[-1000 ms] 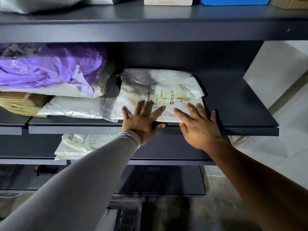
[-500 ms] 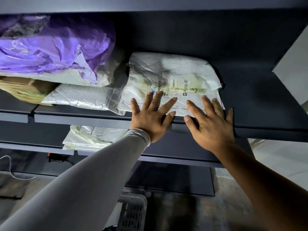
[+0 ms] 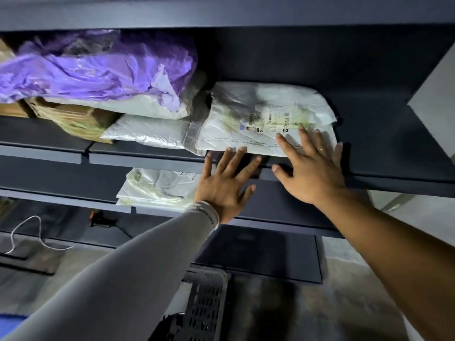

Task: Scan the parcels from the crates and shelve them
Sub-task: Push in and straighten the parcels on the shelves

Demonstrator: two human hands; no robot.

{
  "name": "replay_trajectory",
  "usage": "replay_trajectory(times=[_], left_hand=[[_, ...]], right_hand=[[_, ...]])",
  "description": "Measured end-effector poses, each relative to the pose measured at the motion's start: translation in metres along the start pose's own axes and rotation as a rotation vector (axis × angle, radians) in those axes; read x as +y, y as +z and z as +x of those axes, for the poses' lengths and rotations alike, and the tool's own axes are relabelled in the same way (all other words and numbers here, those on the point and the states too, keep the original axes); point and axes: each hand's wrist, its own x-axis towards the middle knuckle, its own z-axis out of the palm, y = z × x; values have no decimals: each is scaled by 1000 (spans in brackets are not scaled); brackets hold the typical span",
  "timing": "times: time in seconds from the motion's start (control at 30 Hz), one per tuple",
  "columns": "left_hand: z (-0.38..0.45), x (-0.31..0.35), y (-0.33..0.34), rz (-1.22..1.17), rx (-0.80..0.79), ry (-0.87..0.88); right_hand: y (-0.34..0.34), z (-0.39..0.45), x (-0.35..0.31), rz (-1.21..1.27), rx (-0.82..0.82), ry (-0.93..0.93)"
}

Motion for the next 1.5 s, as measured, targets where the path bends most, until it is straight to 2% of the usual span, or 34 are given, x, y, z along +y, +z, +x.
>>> replay_trajectory(times=[0.1,0.33,0.43,0.63,0.8,0.9,1.07,1.27,1.5], left_hand=[[-33,-14,4,14,-44,7],[-97,-71,29,-63,-129,-74],[-122,-102,55,-74,-188,-94],[-147,-162,127,-84,-296,-120],[-126,-231,177,-48,-208,-151],[-107,-263,201,-82,-105,-209],[-78,-297,227,-86,-97,-191],[-56,-315,248,-96,-240,-156],[-79,-305,262,-153,-79,-180]], right_hand=[[6,-20,-30,-26,163,-115],[51,-60,-125,66,201,-260],[91,-72,-164,75,156,-290],[180,-63,-226,133,-15,-223],[233,-22,-266,148,-95,-191],[255,8,-283,158,-61,-139],[288,50,-299,179,-11,-59],[302,73,-310,200,-21,-79],[302,60,-317,249,-23,-89]])
